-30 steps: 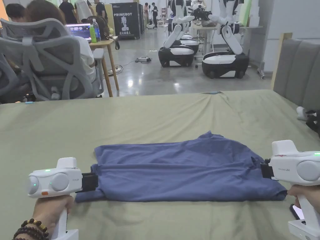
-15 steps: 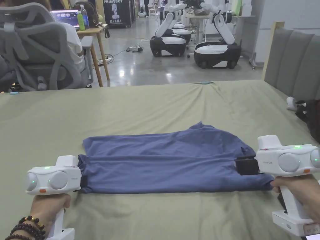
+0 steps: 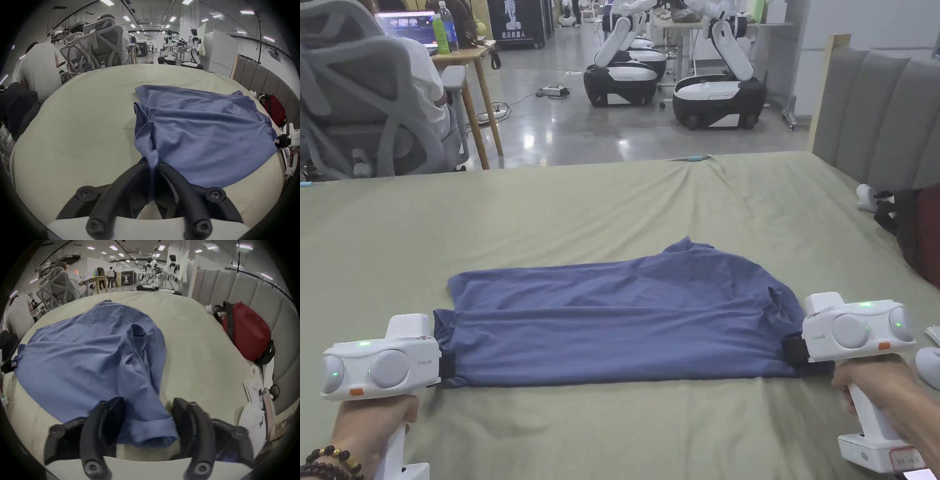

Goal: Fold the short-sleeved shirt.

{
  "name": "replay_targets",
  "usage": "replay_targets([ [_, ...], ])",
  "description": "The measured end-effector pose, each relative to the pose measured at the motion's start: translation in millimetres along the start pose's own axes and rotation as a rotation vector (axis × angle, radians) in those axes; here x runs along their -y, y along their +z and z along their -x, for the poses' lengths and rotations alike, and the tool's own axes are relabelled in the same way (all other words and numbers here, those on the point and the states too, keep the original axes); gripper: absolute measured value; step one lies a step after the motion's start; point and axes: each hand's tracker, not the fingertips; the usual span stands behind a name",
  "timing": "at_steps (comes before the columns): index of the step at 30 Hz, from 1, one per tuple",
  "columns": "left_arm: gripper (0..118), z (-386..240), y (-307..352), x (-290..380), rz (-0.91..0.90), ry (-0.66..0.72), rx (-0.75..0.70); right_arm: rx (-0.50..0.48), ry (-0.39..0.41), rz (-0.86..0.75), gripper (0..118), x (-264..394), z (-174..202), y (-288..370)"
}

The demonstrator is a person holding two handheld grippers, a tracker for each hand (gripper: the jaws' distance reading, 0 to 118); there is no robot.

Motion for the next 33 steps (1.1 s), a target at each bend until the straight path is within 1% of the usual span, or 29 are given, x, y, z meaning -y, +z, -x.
replay_targets([
  [1,3,-0.5,-0.1,-1.4,-0.004,0.001,-0.002,-0.058,0.005,-0.002,9,-2.6,3.5,1.0],
  [2,3,-0.9,-0.4,-2.2,-0.007,0.002,-0.006,-0.061,0.002,-0.001,9,-4.6,7.3,3.6],
  [3,3,-1.2,0.6,-2.0,-0.008,0.000,-0.010,-0.043,0.010,0.013,9,-7.4,13.0,4.3],
  [4,3,-1.5,3.8,-1.9,-0.009,-0.001,-0.011,0.000,0.044,0.030,9,-9.5,16.6,4.6],
  [5,3,-0.8,8.1,-3.9,-0.012,-0.002,-0.011,-0.001,0.053,0.016,9,-10.3,18.1,6.3],
  [8,3,2.1,36.4,-5.5,-0.036,-0.016,0.008,-0.018,0.008,-0.024,9,-6.0,14.3,31.7],
  [11,3,-6.2,82.5,-19.1,-0.061,0.035,0.055,-0.071,-0.006,-0.065,9,6.3,4.8,63.1],
  [12,3,-4.2,94.4,-11.5,-0.059,0.027,0.050,-0.090,-0.010,-0.074,9,13.4,3.1,73.3],
  [13,3,0.4,101.1,-0.7,-0.062,0.010,0.036,-0.086,-0.010,-0.071,9,21.3,2.6,82.7],
  [15,3,18.2,113.4,34.9,-0.058,-0.057,-0.001,-0.082,0.024,-0.060,9,39.1,5.1,99.0],
  [16,3,18.9,126.0,43.7,-0.056,-0.048,0.003,-0.099,0.035,-0.060,9,49.7,4.0,106.0],
  [17,3,19.9,137.2,52.5,-0.051,-0.044,0.016,-0.110,0.031,-0.059,9,58.4,3.0,111.7],
  [19,3,17.7,157.7,72.7,-0.028,-0.028,0.032,-0.120,0.011,-0.049,9,78.2,13.8,127.6],
  [22,3,22.2,157.4,107.3,0.000,-0.049,0.021,-0.127,0.032,-0.013,9,94.2,24.6,125.7],
  [25,3,19.3,139.1,122.6,0.019,-0.037,0.006,-0.095,0.079,0.006,9,103.5,39.1,112.8],
  [26,3,18.3,133.5,127.3,0.030,-0.036,0.001,-0.094,0.075,0.015,10,100.7,29.8,95.5],
  [28,4,15.5,124.9,134.8,0.036,-0.038,-0.011,-0.089,0.064,0.010,11,102.5,32.2,90.1],
  [29,6,21.6,113.0,133.2,0.027,-0.038,-0.021,-0.085,0.060,0.006,16,102.7,33.5,91.2],
  [30,12,22.7,110.5,130.3,0.021,-0.035,-0.028,-0.086,0.055,0.004,23,101.5,28.4,91.0],
  [31,22,22.6,109.6,126.0,0.021,-0.024,-0.034,-0.081,0.055,-0.001,38,101.1,27.8,91.3],
  [32,49,21.9,104.4,116.3,0.013,0.004,-0.049,-0.063,0.061,-0.012,71,101.0,28.4,93.1],
  [33,81,24.3,101.3,108.1,0.006,0.025,-0.059,-0.029,0.069,-0.023,95,99.9,28.0,96.7],
])
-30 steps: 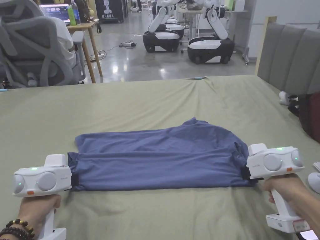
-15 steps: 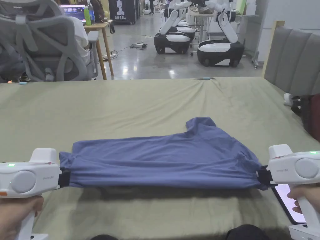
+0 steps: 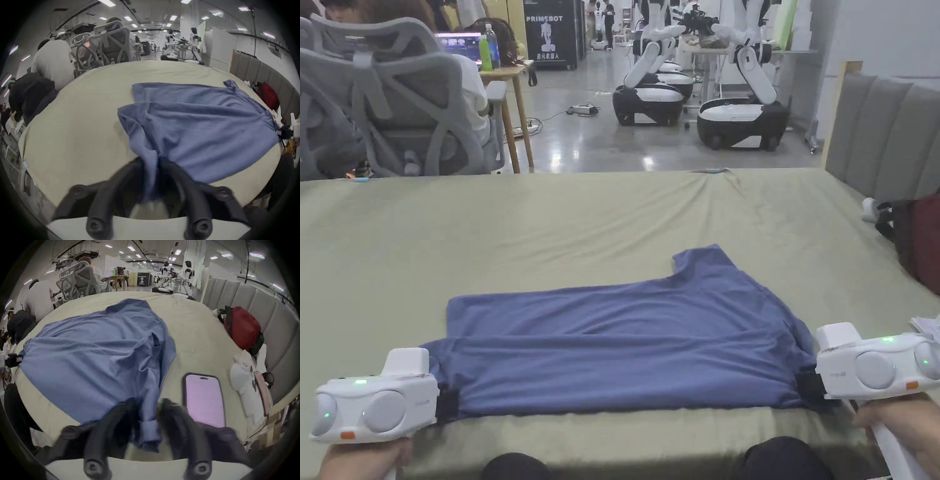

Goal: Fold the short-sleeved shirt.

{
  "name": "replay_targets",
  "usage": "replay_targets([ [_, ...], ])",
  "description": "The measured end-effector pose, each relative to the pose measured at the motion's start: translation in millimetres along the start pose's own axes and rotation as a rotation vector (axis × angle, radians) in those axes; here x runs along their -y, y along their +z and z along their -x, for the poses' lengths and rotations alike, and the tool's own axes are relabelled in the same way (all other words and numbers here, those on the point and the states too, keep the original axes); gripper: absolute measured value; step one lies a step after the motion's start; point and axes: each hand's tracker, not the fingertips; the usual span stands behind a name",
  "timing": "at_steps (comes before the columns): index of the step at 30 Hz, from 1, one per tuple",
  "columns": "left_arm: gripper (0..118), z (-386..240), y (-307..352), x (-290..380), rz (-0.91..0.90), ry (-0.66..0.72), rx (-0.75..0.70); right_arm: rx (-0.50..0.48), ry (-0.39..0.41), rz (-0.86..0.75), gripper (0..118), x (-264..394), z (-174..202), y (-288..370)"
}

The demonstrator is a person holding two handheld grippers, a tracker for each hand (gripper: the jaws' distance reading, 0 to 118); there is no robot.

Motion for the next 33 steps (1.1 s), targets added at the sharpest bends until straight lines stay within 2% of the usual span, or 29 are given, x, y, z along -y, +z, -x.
replay_targets([
  [1,103,4.2,-4.4,-2.1,-0.002,0.000,-0.014,0.036,0.002,0.000,109,-1.7,-5.0,2.7],
  [2,115,11.9,-13.6,-2.3,0.000,-0.004,-0.048,0.036,-0.007,-0.003,115,-3.0,-7.1,6.4],
  [4,115,29.2,-25.9,-11.4,-0.060,-0.016,-0.090,-0.035,-0.073,-0.079,118,-6.6,-13.1,21.3],
  [5,105,25.0,-15.6,-19.2,-0.065,0.005,-0.059,-0.071,-0.090,-0.103,115,-7.1,-15.3,27.0],
  [7,107,28.5,-8.5,-31.5,-0.070,0.023,-0.050,-0.083,-0.115,-0.115,113,-10.7,-15.4,35.5],
  [8,102,15.9,4.2,-34.4,-0.077,0.022,-0.046,-0.074,-0.108,-0.116,102,-12.1,-13.8,39.5],
  [9,89,16.0,8.2,-36.8,-0.092,0.015,-0.044,-0.058,-0.096,-0.134,81,-14.6,-10.1,44.9],
  [10,67,17.7,9.1,-39.4,-0.112,0.006,-0.047,-0.035,-0.077,-0.158,47,-15.6,-7.4,47.9],
  [11,17,19.1,9.3,-40.8,-0.125,-0.002,-0.050,-0.013,-0.059,-0.175,0,-15.6,-5.0,48.5],
  [12,0,1.0,19.4,-39.3,-0.130,-0.006,-0.056,0.004,-0.051,-0.173,0,-15.7,-5.3,50.2],
  [15,0,-10.6,33.6,-39.4,-0.125,-0.010,-0.044,-0.044,-0.063,-0.172,0,-20.9,-3.3,54.2],
  [16,0,5.8,16.6,-44.8,-0.123,-0.005,-0.041,-0.058,-0.070,-0.178,0,-21.9,-3.9,55.4],
  [25,0,-6.6,2.0,-105.3,-0.123,0.016,-0.013,-0.074,-0.029,-0.190,0,-35.6,6.7,52.3],
  [26,22,-6.9,-3.5,-112.9,-0.115,0.015,-0.007,-0.078,-0.027,-0.190,0,-37.2,8.0,50.6],
  [29,109,-9.5,-36.0,-158.5,-0.073,0.068,0.002,-0.082,-0.017,-0.189,0,-40.6,11.3,42.3],
  [30,116,-10.5,-47.6,-170.4,-0.052,0.083,0.007,-0.087,-0.015,-0.185,0,-41.4,12.2,38.7],
  [33,114,-8.4,-90.5,-205.9,-0.026,0.123,0.005,-0.089,-0.011,-0.160,0,-44.8,15.8,27.8],
])
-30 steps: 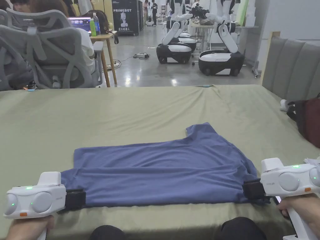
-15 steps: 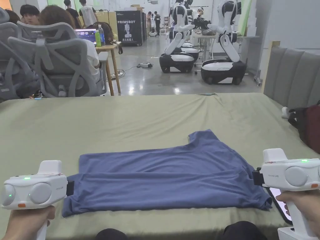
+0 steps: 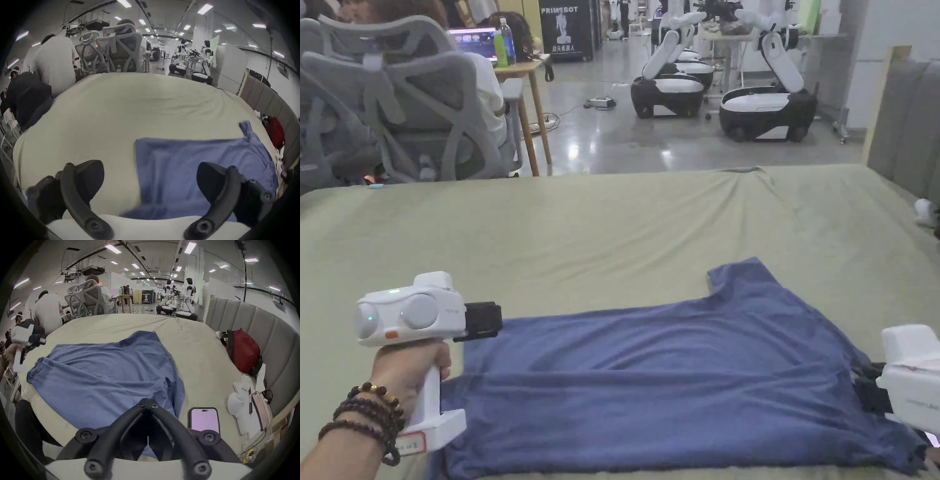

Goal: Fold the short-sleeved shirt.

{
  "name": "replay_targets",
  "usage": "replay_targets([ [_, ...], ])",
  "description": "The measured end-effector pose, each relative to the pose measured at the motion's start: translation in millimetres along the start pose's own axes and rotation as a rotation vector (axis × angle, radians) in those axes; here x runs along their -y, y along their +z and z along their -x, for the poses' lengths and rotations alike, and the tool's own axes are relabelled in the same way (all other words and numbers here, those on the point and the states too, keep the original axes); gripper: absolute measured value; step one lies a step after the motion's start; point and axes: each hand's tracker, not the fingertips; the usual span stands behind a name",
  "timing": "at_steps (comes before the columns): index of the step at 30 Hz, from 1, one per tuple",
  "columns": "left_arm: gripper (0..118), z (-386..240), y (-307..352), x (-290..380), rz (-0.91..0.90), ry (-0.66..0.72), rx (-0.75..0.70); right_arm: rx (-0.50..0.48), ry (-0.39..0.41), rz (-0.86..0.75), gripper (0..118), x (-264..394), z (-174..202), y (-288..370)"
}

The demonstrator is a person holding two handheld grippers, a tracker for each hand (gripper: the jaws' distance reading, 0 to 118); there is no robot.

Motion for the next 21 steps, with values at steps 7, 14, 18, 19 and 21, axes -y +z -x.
replay_targets([
  [7,95,22.0,-84.6,7.6,0.117,-0.051,-0.072,-0.042,-0.031,0.048,0,-7.7,-5.6,-33.3],
  [14,33,25.6,-102.1,16.6,0.127,-0.064,-0.094,-0.016,-0.020,0.069,0,-24.4,-11.0,-55.7],
  [18,0,5.4,-82.3,2.9,0.099,-0.043,-0.030,0.005,-0.005,0.052,0,-63.1,-21.0,-82.4],
  [19,0,8.0,-84.5,9.7,0.099,-0.063,-0.039,0.005,0.000,0.049,0,-76.4,-23.8,-90.4],
  [21,0,13.2,-88.5,17.3,0.090,-0.092,-0.051,0.006,0.000,0.031,12,-105.3,-29.9,-107.2],
])
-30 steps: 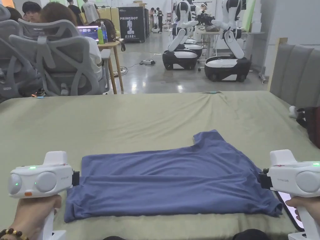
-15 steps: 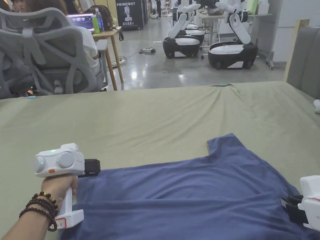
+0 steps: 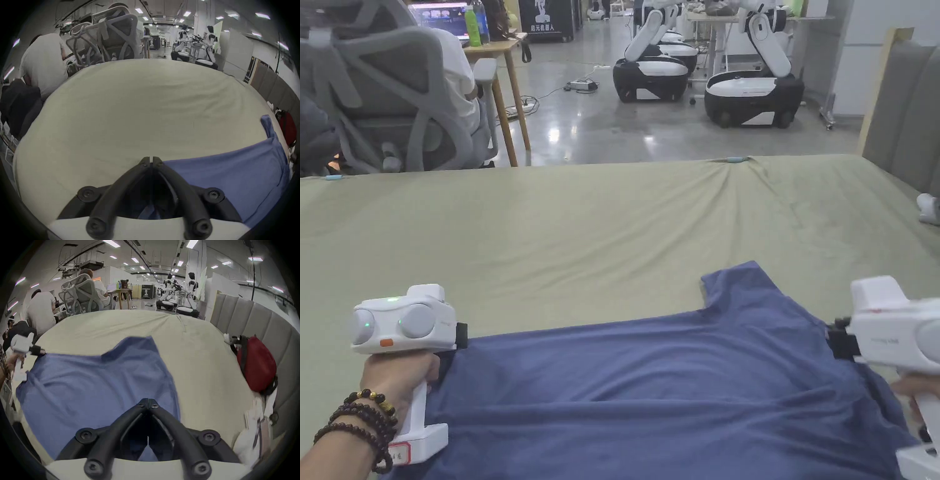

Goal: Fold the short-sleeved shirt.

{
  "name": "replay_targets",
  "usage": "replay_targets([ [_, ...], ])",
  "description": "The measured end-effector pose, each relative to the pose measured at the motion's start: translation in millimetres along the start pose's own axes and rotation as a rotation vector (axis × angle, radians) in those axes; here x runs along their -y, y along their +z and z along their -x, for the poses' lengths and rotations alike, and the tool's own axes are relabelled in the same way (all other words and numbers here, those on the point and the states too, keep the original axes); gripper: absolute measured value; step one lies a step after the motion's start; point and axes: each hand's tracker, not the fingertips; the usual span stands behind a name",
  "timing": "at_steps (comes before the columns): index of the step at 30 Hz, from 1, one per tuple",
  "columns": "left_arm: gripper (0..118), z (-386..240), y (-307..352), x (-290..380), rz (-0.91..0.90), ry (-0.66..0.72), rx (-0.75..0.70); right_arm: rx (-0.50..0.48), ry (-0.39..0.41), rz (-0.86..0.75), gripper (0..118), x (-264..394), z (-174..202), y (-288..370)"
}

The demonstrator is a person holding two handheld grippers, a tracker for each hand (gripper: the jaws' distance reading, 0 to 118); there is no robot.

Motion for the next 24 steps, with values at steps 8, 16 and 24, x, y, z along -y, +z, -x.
replay_targets([
  [8,0,0.1,-4.4,3.0,0.011,0.006,-0.004,0.005,-0.036,0.070,91,-58.6,-31.1,-90.9],
  [16,0,2.0,-10.5,12.6,0.014,-0.025,-0.016,0.048,0.022,0.237,66,-37.8,-19.6,-124.4],
  [24,0,0.0,7.8,0.2,-0.002,-0.004,-0.008,0.043,0.054,0.211,1,-55.9,-11.4,-100.1],
])
